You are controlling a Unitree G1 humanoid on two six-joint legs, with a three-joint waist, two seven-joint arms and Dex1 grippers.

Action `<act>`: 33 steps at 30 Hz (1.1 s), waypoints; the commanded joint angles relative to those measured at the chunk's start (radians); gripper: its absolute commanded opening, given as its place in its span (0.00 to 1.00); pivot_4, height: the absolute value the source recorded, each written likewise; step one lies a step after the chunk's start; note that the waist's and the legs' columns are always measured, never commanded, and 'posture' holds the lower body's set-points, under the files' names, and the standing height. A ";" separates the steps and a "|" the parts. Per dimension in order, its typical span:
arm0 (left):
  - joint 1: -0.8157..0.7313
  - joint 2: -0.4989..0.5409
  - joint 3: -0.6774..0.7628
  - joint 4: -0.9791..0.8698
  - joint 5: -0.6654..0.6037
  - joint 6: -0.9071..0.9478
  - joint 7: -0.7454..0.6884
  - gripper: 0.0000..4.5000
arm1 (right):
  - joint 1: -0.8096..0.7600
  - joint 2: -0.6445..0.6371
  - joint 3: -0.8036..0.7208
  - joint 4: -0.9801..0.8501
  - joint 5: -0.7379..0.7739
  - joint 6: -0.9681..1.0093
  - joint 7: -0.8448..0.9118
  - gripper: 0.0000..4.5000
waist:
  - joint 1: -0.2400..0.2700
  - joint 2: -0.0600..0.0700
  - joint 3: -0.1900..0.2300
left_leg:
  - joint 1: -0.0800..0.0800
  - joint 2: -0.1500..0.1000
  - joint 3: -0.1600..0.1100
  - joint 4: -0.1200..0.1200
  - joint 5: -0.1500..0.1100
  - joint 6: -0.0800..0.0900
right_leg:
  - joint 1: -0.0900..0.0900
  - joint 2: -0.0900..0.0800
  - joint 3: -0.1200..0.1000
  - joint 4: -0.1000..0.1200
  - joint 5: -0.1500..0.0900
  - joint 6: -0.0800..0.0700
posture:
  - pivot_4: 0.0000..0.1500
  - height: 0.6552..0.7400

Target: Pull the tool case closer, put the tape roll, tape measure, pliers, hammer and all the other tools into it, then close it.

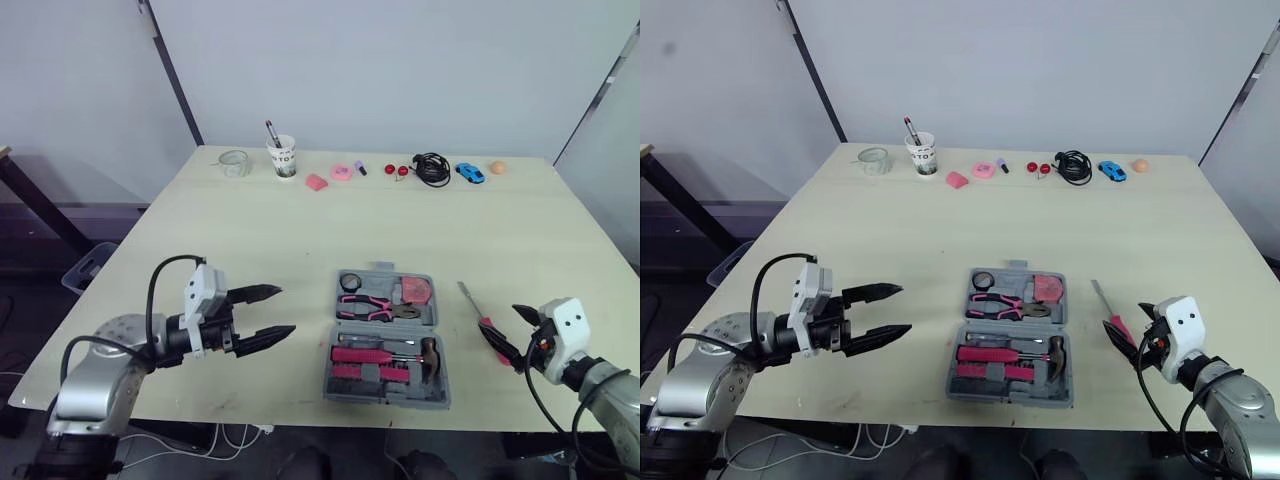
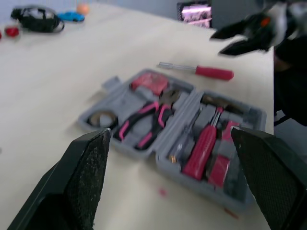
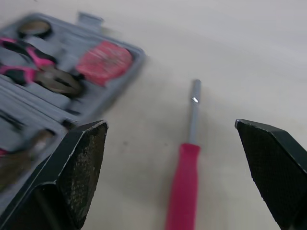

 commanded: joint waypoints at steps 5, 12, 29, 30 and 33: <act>-0.090 0.014 -0.067 -0.106 -0.060 0.047 -0.038 0.94 | -0.132 0.013 0.055 0.171 -0.073 0.050 -0.044 1.00 | -0.013 0.000 0.000 | 0.000 0.000 0.000 0.000 0.000 0.000 | 0.000 0.001 0.001 0.000 0.000 0.000 | 1.00 1.00; -0.141 0.023 -0.090 -0.126 -0.089 0.075 -0.072 0.94 | -0.208 0.054 0.086 0.281 -0.093 0.097 -0.064 1.00 | -0.024 0.000 0.001 | 0.000 0.000 -0.001 0.000 0.000 0.000 | 0.000 0.001 0.000 0.000 0.002 0.004 | 1.00 1.00; -0.147 0.007 -0.120 -0.132 -0.080 0.065 -0.075 1.00 | -0.187 0.122 0.075 0.203 -0.105 0.109 -0.118 0.13 | -0.026 0.000 0.000 | 0.000 0.001 -0.001 0.000 0.000 0.000 | 0.000 0.002 0.002 0.000 0.002 0.004 | 1.00 1.00; -0.149 0.006 -0.122 -0.134 -0.082 0.064 -0.074 1.00 | -0.171 0.127 0.067 0.166 -0.101 0.134 -0.136 0.13 | -0.026 0.000 0.000 | 0.000 0.001 -0.001 0.000 0.000 0.000 | 0.000 0.002 0.002 0.000 0.002 0.004 | 1.00 1.00; -0.152 0.004 -0.124 -0.138 -0.087 0.064 -0.073 1.00 | -0.123 0.156 0.024 0.052 -0.082 0.222 -0.215 0.13 | -0.022 0.000 0.001 | 0.000 0.001 -0.002 -0.001 0.000 0.000 | 0.000 0.002 0.000 0.000 0.002 0.004 | 1.00 1.00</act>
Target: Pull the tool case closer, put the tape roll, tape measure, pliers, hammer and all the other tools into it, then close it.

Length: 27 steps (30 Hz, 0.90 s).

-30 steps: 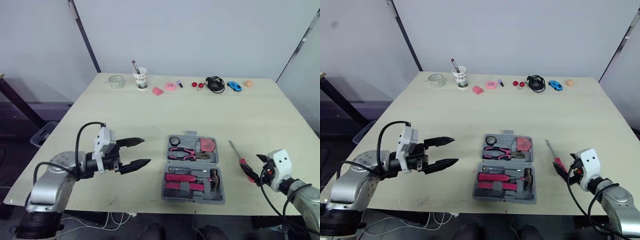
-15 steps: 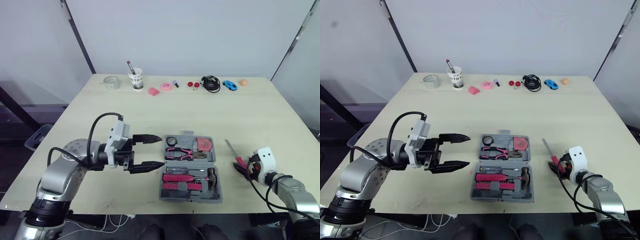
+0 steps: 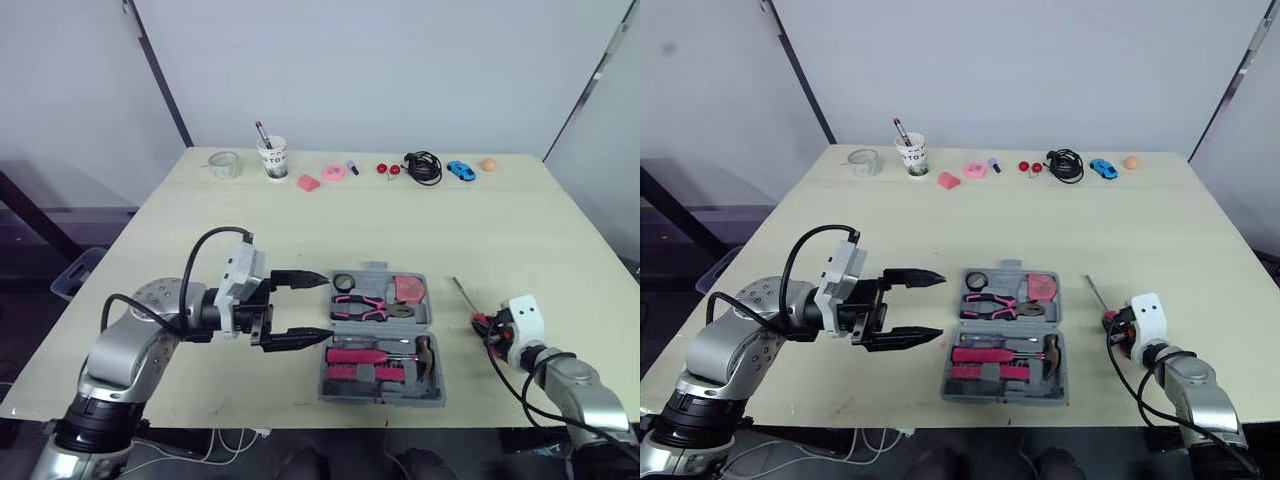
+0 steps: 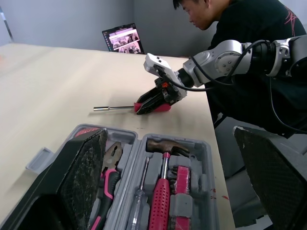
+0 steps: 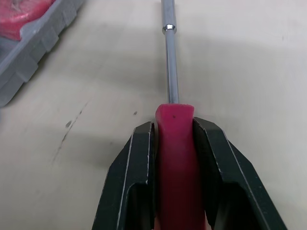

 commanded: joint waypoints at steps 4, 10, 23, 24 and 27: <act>-0.010 0.002 0.010 -0.042 -0.025 -0.015 -0.014 1.00 | 0.113 0.071 -0.089 -0.297 0.051 0.212 -0.160 0.13 | 0.000 0.001 0.000 | 0.000 0.000 0.000 0.000 0.000 0.000 | 0.000 0.000 0.000 0.000 0.000 0.000 | 1.00 1.00; -0.016 0.005 -0.005 -0.045 -0.026 -0.008 -0.037 1.00 | 0.209 0.162 -0.047 -0.474 0.064 0.336 -0.245 0.13 | -0.004 0.001 0.001 | 0.000 0.001 -0.001 0.000 0.000 0.000 | 0.000 0.000 0.001 0.000 -0.002 -0.004 | 1.00 1.00; -0.019 -0.002 -0.026 -0.035 -0.006 -0.025 -0.052 1.00 | 0.207 0.293 0.002 -0.434 0.035 0.290 -0.324 0.43 | -0.004 0.000 0.000 | 0.001 0.001 -0.001 0.000 0.000 0.000 | 0.000 0.000 0.002 0.000 -0.002 -0.004 | 1.00 1.00; -0.018 -0.001 -0.026 -0.034 -0.006 -0.027 -0.051 1.00 | 0.205 0.288 0.003 -0.439 0.038 0.288 -0.317 0.57 | -0.004 0.000 0.000 | 0.001 0.001 -0.001 0.000 0.000 0.000 | 0.000 0.000 0.002 0.000 -0.002 -0.004 | 1.00 1.00; -0.009 0.000 -0.026 -0.035 -0.004 -0.033 -0.048 1.00 | 0.196 0.269 -0.004 -0.454 0.040 0.276 -0.302 0.85 | -0.003 0.000 0.000 | 0.001 0.001 -0.001 0.000 0.000 0.000 | 0.000 0.000 0.003 0.000 -0.002 -0.004 | 1.00 1.00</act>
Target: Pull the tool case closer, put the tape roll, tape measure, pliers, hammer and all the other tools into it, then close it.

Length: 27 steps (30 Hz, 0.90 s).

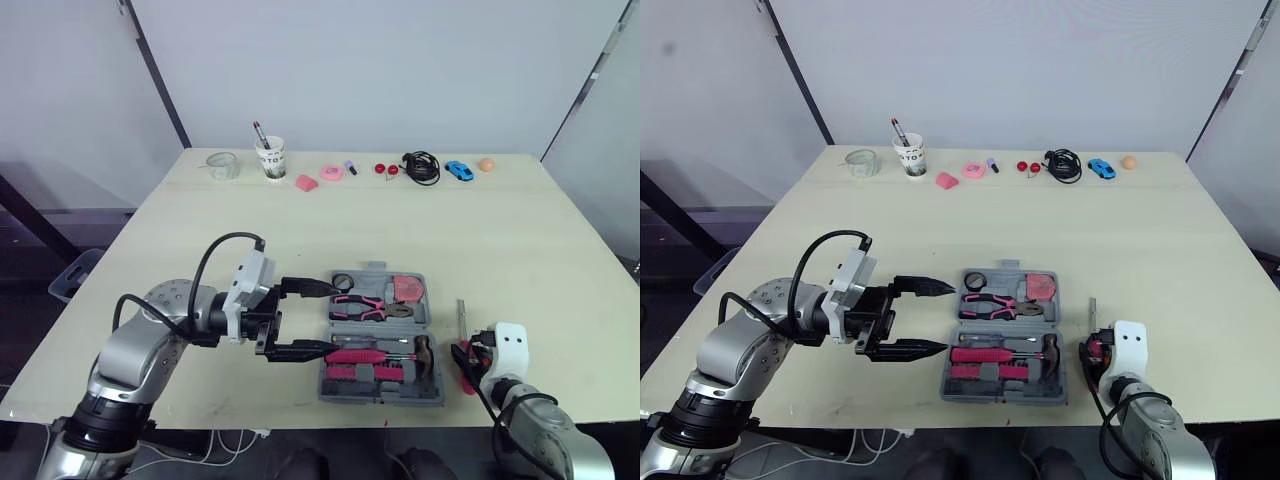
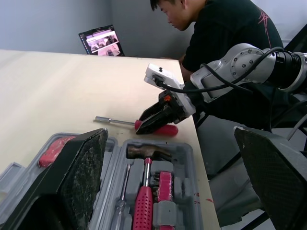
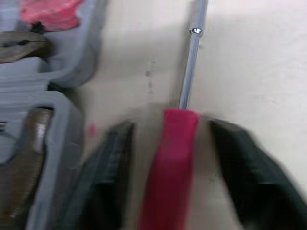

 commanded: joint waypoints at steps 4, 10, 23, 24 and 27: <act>0.016 0.012 0.020 -0.030 -0.005 -0.019 0.003 1.00 | -0.018 -0.068 -0.049 -0.082 0.014 -0.021 0.028 0.97 | 0.002 0.000 0.000 | 0.000 0.000 0.000 0.000 0.000 0.000 | 0.000 0.000 0.000 0.000 0.000 0.000 | 1.00 1.00; 0.036 0.018 0.028 -0.034 -0.005 -0.028 0.010 1.00 | -0.050 -0.159 -0.117 -0.137 0.060 0.003 0.079 0.97 | 0.000 0.001 0.001 | 0.000 0.000 0.000 0.000 0.000 0.000 | 0.000 0.000 0.000 0.000 0.000 0.000 | 1.00 1.00; 0.040 0.013 0.021 -0.030 -0.006 -0.046 0.010 1.00 | -0.104 -0.613 -0.082 0.060 0.058 -0.247 0.596 0.97 | 0.001 0.001 0.003 | -0.001 -0.001 0.001 0.000 0.000 0.000 | 0.000 0.000 0.000 -0.002 0.000 0.000 | 1.00 1.00; 0.037 0.013 0.020 -0.028 -0.006 -0.047 0.010 1.00 | -0.116 -0.645 -0.066 0.091 0.050 -0.286 0.648 0.97 | 0.001 0.001 0.003 | -0.001 -0.001 0.002 0.000 0.000 0.000 | 0.000 0.000 0.000 -0.002 0.000 0.000 | 1.00 1.00; 0.037 0.017 0.026 -0.024 -0.009 -0.050 0.003 1.00 | -0.154 -0.726 -0.027 0.178 0.031 -0.384 0.775 0.97 | 0.001 0.000 0.004 | 0.000 -0.001 0.002 0.000 0.000 0.000 | 0.000 0.000 0.000 -0.002 0.000 0.000 | 1.00 1.00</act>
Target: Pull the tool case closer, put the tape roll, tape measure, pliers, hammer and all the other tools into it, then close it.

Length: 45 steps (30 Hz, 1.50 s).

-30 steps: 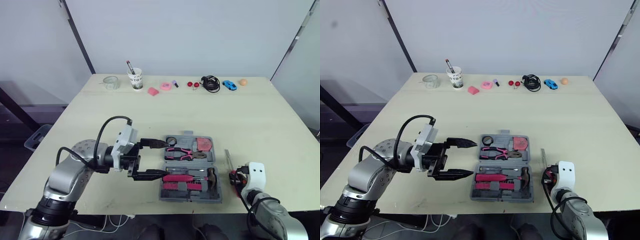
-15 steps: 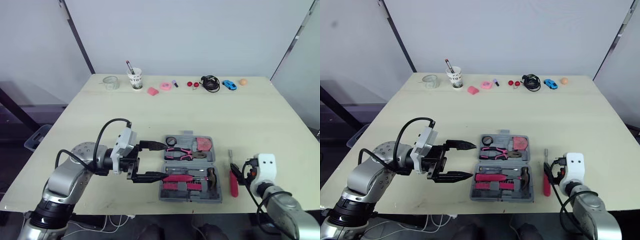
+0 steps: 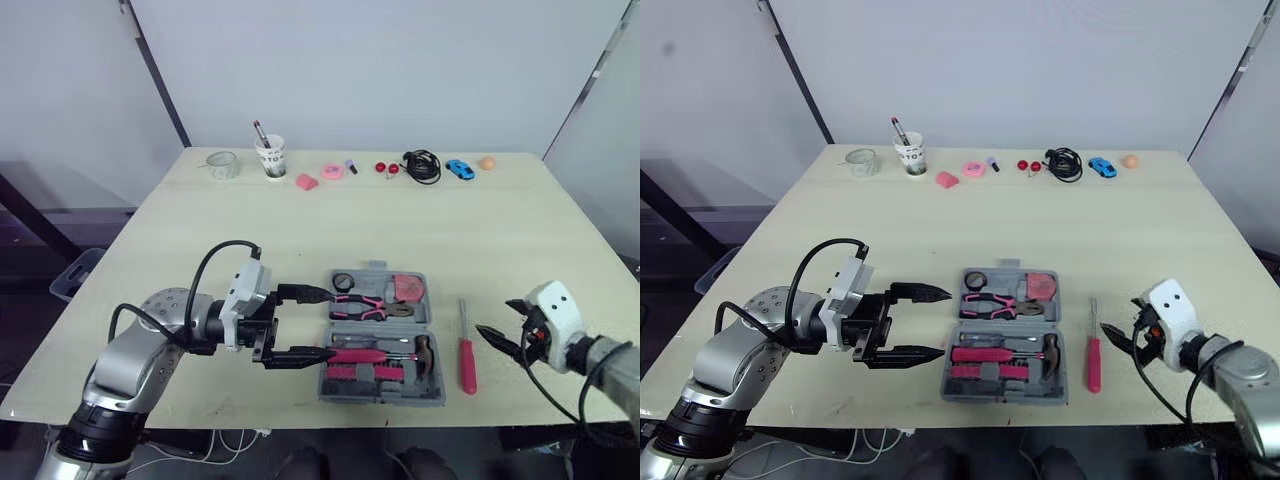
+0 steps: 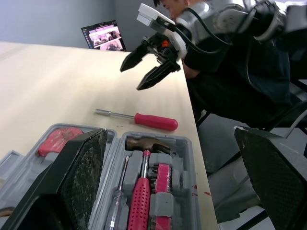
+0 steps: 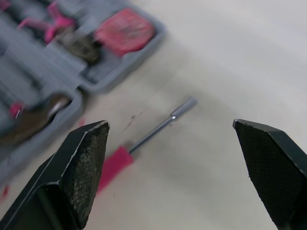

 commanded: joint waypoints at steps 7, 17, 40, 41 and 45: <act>-0.005 0.008 0.023 -0.037 -0.015 -0.013 0.002 1.00 | -0.211 -0.183 0.211 0.281 -0.142 -0.419 0.437 0.97 | 0.000 -0.002 0.002 | 0.000 0.000 0.000 0.000 0.000 0.000 | 0.000 0.000 0.000 0.000 0.000 0.000 | 1.00 1.00; 0.006 0.028 0.027 -0.052 -0.015 -0.011 -0.019 1.00 | -0.663 -0.125 0.543 0.746 -0.442 -1.051 0.739 0.97 | 0.000 0.000 0.007 | 0.001 0.000 0.002 0.000 0.000 0.000 | 0.000 0.000 0.000 0.000 0.001 0.001 | 1.00 1.00; 0.038 0.029 0.020 -0.079 0.020 -0.048 0.020 1.00 | -0.919 0.085 0.816 1.169 -0.829 -1.499 0.565 0.84 | -0.003 -0.003 0.006 | 0.003 0.001 0.001 0.001 0.000 0.000 | 0.001 -0.001 0.000 0.002 0.001 -0.001 | 1.00 1.00; 0.039 0.027 0.018 -0.080 0.020 -0.049 0.022 1.00 | -0.922 0.088 0.820 1.177 -0.833 -1.502 0.563 0.78 | -0.004 -0.003 0.005 | 0.003 0.001 0.002 0.001 0.000 -0.001 | 0.001 -0.001 0.000 0.002 0.001 -0.001 | 1.00 1.00; 0.036 0.025 0.014 -0.078 0.020 -0.053 0.024 1.00 | -0.921 0.096 0.824 1.192 -0.830 -1.505 0.566 0.38 | -0.005 -0.004 0.005 | 0.007 0.001 0.001 0.001 0.000 0.000 | 0.004 -0.001 0.000 0.002 0.001 -0.001 | 1.00 1.00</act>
